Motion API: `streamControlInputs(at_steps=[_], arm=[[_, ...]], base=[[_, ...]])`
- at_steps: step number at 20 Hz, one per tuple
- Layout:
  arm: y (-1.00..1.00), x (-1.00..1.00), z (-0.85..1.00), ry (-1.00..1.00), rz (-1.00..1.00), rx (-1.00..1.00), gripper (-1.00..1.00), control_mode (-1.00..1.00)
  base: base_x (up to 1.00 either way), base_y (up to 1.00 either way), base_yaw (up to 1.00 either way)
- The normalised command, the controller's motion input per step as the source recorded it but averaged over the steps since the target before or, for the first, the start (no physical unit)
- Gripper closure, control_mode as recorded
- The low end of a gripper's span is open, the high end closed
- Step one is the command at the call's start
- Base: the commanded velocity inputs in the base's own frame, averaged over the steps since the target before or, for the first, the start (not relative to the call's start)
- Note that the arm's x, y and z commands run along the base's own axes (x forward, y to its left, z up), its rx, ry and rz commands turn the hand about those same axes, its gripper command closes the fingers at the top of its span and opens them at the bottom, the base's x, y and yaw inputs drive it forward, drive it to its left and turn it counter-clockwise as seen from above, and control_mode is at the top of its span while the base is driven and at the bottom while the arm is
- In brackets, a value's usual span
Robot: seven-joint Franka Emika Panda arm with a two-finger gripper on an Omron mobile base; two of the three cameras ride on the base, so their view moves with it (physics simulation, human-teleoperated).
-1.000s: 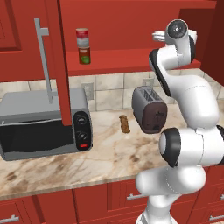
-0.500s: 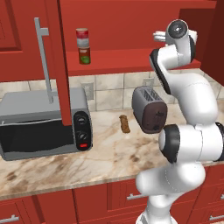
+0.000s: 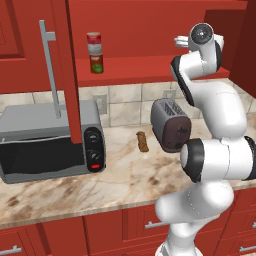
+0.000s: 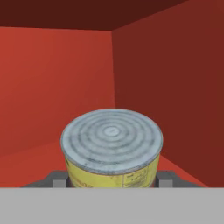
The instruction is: Stack two cans on top of the other two cans in the cabinet.
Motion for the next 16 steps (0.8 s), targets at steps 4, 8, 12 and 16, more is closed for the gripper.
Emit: streamControlInputs(at_steps=[4,8,12,16], arm=[[-0.13,0.03,0.00,0.01,0.00,0.00,1.00,-1.00],[-0.10,0.00,-0.03,0.05,0.00,0.01,1.00,-1.00],[-0.01,0.07,-0.03,0.02,0.00,0.02,1.00,-1.00],[0.00,0.08,0.00,0.00,0.00,0.03,1.00,-1.00]], base=[[0.00,0.00,0.00],[0.00,0.00,0.00],[0.00,0.00,0.00],[0.00,0.00,0.00]])
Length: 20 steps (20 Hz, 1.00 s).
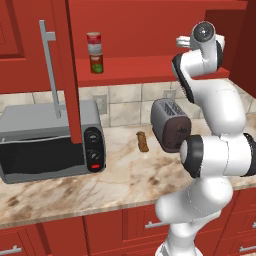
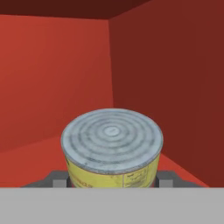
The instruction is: Stack two cans on top of the other two cans in the cabinet.
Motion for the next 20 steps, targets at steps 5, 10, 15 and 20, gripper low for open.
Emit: streamControlInputs(at_steps=[5,10,15,20], arm=[[0.00,0.09,0.00,0.00,0.00,0.01,1.00,-1.00],[0.00,0.17,0.00,0.00,0.00,0.00,1.00,-1.00],[0.00,0.23,0.00,0.00,0.00,0.00,1.00,-1.00],[0.00,0.21,0.00,0.01,0.00,0.00,1.00,-1.00]], base=[[0.00,0.00,0.00],[0.00,0.00,0.00],[0.00,0.00,0.00],[0.00,0.00,0.00]])
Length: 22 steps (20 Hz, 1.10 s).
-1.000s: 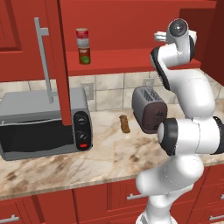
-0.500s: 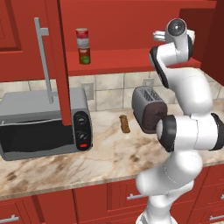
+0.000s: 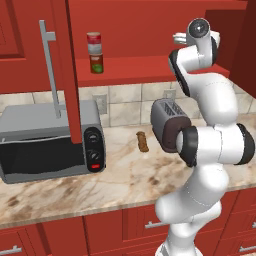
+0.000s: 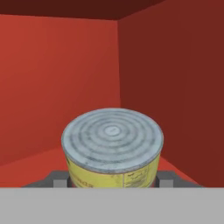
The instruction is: Stack two cans on top of the other two cans in the cabinet.
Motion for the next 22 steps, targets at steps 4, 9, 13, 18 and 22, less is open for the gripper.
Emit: streamControlInputs(at_steps=[4,9,13,18,22], arm=[[-0.01,0.08,0.00,0.02,0.00,0.00,1.00,-1.00],[-0.03,-0.03,-0.02,0.01,0.00,0.00,1.00,-1.00],[-0.03,-0.01,-0.07,0.00,0.00,0.00,1.00,-1.00],[-0.02,0.00,-0.16,0.01,0.00,0.00,1.00,-1.00],[0.00,0.00,-0.20,0.01,0.00,0.00,1.00,-1.00]], base=[[0.00,0.00,0.00],[0.00,0.00,0.00],[0.00,0.00,0.00],[0.00,0.00,0.00],[0.00,0.00,0.00]])
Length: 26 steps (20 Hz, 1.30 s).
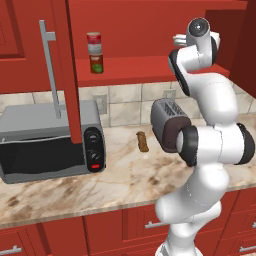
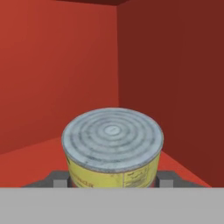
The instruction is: Stack two cans on top of the other two cans in the cabinet.
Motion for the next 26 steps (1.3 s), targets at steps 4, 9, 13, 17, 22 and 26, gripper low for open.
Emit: streamControlInputs(at_steps=[4,9,13,17,22,26], arm=[[0.00,0.00,-0.11,0.00,0.00,0.00,1.00,-1.00],[0.00,0.03,-0.14,0.01,0.00,0.00,1.00,-1.00],[0.00,0.06,-0.16,0.05,0.00,0.00,1.00,-1.00],[0.02,0.10,-0.17,0.11,0.00,0.00,1.00,-1.00],[0.03,0.10,-0.15,0.05,0.00,0.00,-1.00,-1.00],[0.02,0.06,-0.14,0.01,0.00,0.00,-1.00,-1.00]], base=[[0.00,0.00,0.00],[0.00,0.00,0.00],[0.00,0.00,0.00],[0.00,0.00,0.00],[0.00,0.00,0.00],[0.00,0.00,0.00]])
